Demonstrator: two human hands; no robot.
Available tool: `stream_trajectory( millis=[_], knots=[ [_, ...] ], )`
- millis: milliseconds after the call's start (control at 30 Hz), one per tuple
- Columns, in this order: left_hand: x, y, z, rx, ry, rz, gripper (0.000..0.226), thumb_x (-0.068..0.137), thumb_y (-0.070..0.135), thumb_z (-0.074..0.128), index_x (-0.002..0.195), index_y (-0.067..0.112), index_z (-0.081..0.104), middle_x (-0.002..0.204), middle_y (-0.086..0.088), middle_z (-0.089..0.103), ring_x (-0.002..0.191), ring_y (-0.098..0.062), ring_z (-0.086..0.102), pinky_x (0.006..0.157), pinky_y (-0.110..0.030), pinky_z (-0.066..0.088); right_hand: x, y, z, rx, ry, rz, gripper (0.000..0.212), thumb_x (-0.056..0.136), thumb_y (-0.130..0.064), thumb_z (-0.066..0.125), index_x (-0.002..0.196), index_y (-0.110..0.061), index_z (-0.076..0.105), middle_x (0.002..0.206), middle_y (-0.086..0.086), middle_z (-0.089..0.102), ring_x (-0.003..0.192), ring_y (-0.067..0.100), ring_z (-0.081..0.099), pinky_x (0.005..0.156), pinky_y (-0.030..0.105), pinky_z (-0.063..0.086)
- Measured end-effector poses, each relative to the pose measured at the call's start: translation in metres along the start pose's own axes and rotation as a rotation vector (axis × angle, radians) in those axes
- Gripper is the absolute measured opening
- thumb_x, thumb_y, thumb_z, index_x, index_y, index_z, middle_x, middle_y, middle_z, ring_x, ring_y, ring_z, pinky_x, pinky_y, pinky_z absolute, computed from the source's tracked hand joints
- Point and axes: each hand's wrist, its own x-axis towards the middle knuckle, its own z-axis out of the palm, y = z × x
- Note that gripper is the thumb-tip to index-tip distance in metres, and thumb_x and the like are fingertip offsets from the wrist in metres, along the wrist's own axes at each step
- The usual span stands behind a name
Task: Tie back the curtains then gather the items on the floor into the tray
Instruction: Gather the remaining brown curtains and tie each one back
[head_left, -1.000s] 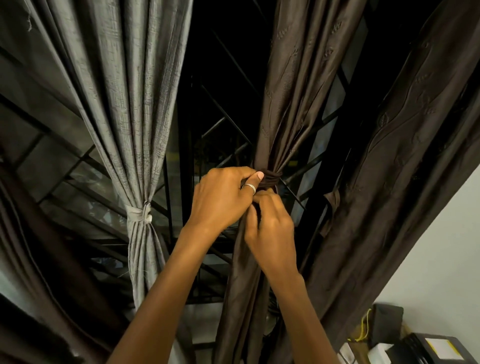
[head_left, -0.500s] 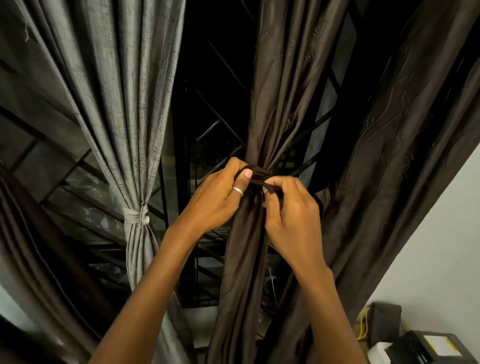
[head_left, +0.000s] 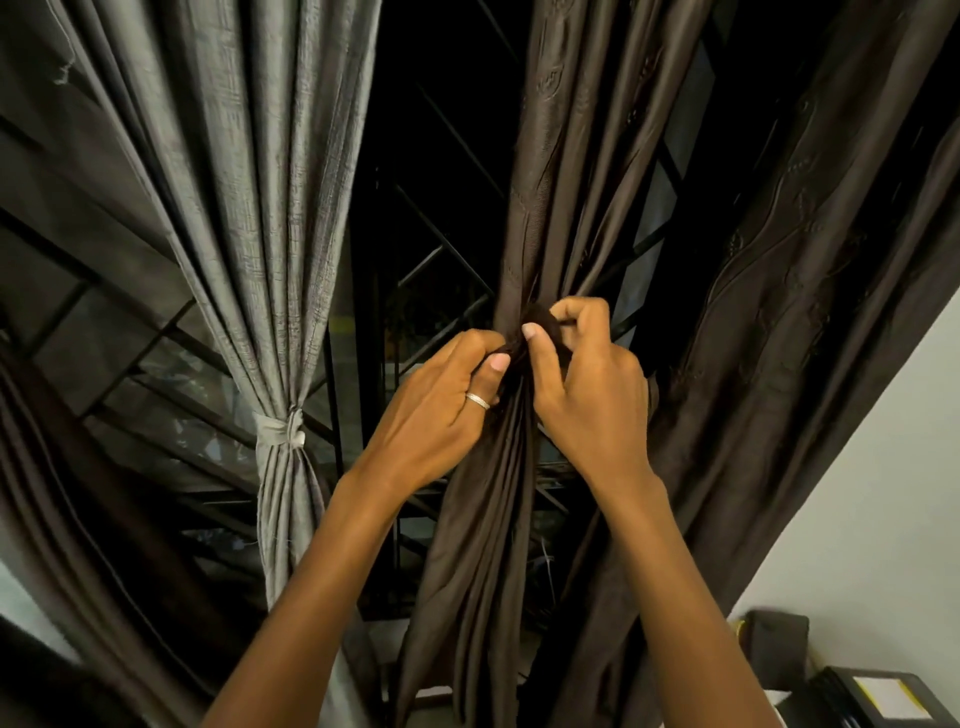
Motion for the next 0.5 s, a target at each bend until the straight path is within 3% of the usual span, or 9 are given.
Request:
stream_trajectory(
  millis=[133, 200, 300, 500],
  knots=[
    [0.002, 0.0, -0.004, 0.041, 0.055, 0.046, 0.022, 0.107, 0.043, 0.034, 0.12, 0.032, 0.049, 0.098, 0.016, 0.058, 0.087, -0.006, 0.064, 0.07, -0.041, 0.058, 0.004, 0.0, 0.006, 0.012, 0.062, -0.013, 0.029, 0.101, -0.04, 0.061, 0.11, -0.021, 0.04, 0.069, -0.005, 0.064, 0.045, 0.005, 0.046, 0.04, 0.028, 0.039],
    [0.004, -0.001, -0.005, 0.032, 0.066, 0.041, 0.022, 0.108, 0.042, 0.036, 0.12, 0.031, 0.05, 0.101, 0.014, 0.06, 0.09, -0.008, 0.066, 0.072, -0.043, 0.059, 0.005, 0.004, 0.008, 0.0, 0.081, -0.045, 0.027, 0.101, -0.04, 0.062, 0.109, -0.018, 0.048, 0.07, -0.006, 0.065, 0.046, 0.003, 0.043, 0.04, 0.028, 0.039],
    [0.01, 0.001, -0.006, 0.024, 0.078, 0.037, 0.019, 0.108, 0.039, 0.038, 0.118, 0.03, 0.051, 0.1, 0.013, 0.061, 0.088, -0.006, 0.067, 0.071, -0.042, 0.06, 0.009, 0.009, 0.01, -0.022, 0.09, -0.102, 0.021, 0.101, -0.037, 0.063, 0.106, -0.016, 0.064, 0.072, -0.005, 0.069, 0.048, 0.004, 0.048, 0.041, 0.033, 0.043],
    [0.023, 0.006, -0.008, 0.01, 0.088, 0.077, 0.021, 0.107, 0.033, 0.044, 0.116, 0.022, 0.06, 0.096, 0.013, 0.062, 0.08, -0.005, 0.069, 0.068, -0.035, 0.059, 0.019, 0.013, 0.008, -0.039, 0.113, -0.11, 0.018, 0.1, -0.032, 0.066, 0.106, -0.016, 0.064, 0.066, -0.007, 0.061, 0.047, 0.007, 0.049, 0.041, 0.029, 0.039]
  ],
)
